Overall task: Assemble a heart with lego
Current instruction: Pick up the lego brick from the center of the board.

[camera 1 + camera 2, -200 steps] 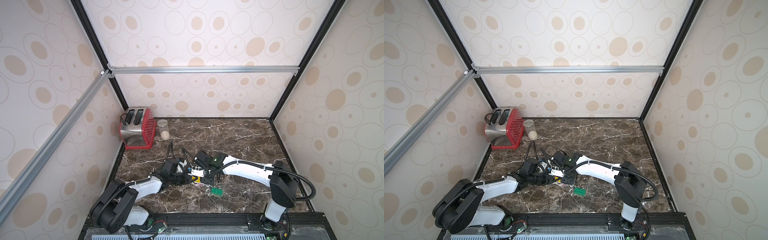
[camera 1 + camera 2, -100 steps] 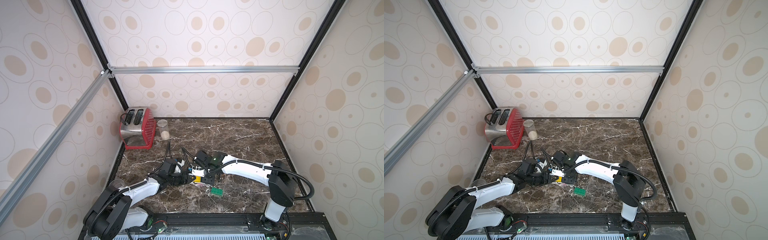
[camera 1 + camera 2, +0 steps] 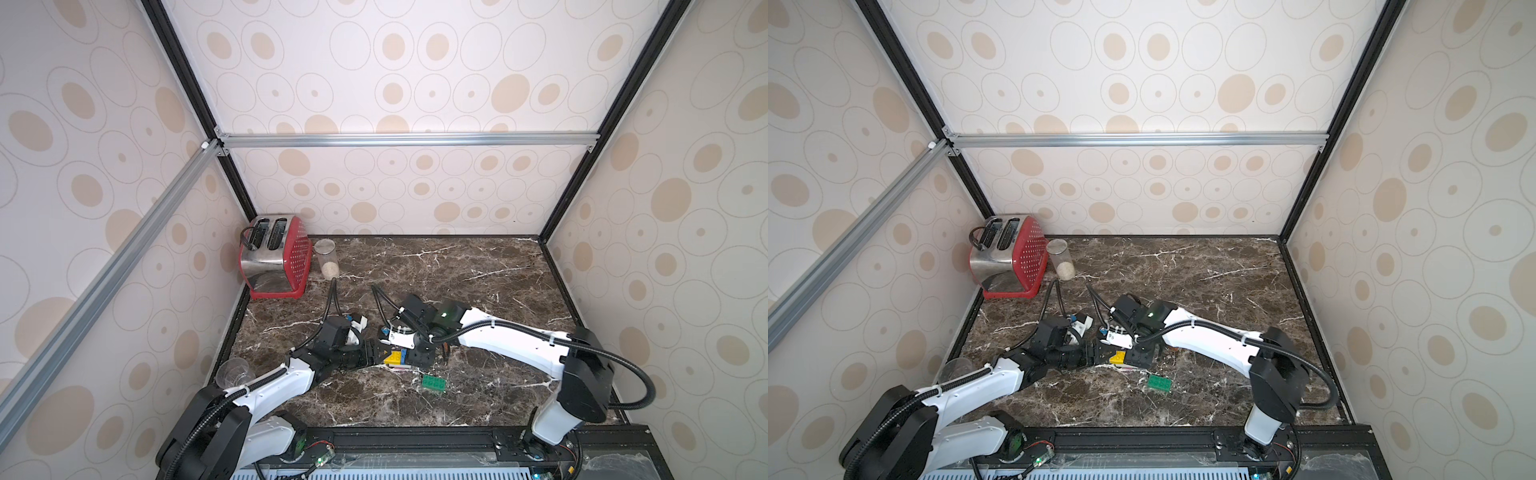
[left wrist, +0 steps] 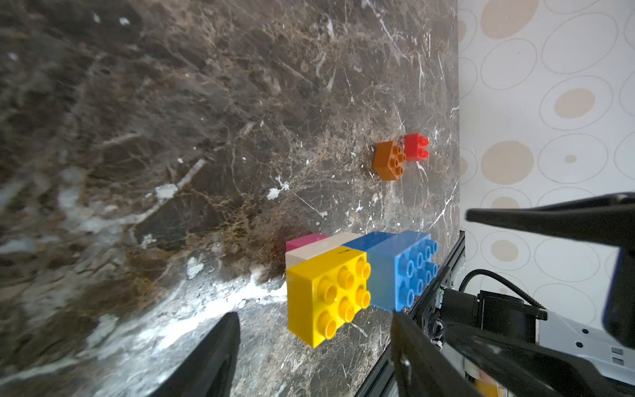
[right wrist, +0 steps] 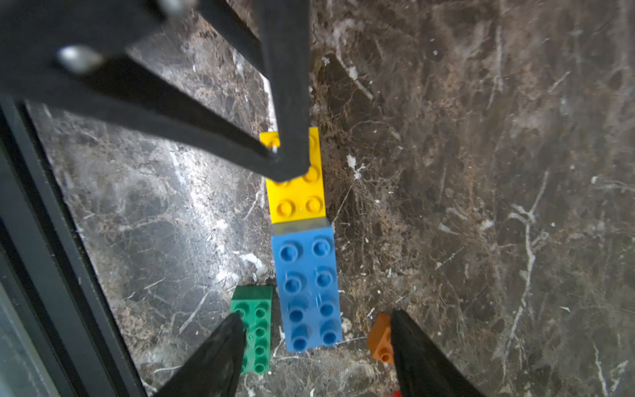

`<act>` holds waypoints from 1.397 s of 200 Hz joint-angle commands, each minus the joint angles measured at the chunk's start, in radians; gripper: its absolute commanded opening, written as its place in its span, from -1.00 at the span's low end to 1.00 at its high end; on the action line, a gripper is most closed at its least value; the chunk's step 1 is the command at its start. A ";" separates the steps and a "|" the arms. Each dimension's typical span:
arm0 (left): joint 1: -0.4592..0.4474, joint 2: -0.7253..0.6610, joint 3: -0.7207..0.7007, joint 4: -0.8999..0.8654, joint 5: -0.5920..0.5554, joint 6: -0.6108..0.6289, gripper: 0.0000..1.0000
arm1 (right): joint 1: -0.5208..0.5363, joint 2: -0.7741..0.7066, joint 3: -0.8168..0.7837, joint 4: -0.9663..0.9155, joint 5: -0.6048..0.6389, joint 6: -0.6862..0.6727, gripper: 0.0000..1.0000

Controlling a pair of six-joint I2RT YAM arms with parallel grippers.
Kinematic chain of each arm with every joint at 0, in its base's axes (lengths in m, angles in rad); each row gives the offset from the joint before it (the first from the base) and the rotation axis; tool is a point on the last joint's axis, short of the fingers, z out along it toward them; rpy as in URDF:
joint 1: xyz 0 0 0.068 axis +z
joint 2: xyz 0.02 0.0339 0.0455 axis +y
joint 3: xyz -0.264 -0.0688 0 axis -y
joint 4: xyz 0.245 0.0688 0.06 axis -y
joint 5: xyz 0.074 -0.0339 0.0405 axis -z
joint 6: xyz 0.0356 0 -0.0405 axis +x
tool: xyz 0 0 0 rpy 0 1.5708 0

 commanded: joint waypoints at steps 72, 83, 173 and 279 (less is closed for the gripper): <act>0.077 -0.016 0.038 -0.058 -0.003 0.032 0.40 | -0.020 -0.297 -0.357 0.095 -0.102 0.350 0.49; 0.079 -0.008 0.041 -0.061 0.000 0.039 0.40 | -0.020 -0.305 -0.393 0.121 -0.098 0.387 0.52; 0.083 0.005 0.039 -0.072 0.007 0.050 0.42 | 0.040 -0.167 -0.444 0.211 -0.074 0.501 0.54; 0.085 0.009 0.029 -0.072 0.020 0.067 0.42 | 0.154 -0.098 -0.441 0.220 -0.053 0.557 0.45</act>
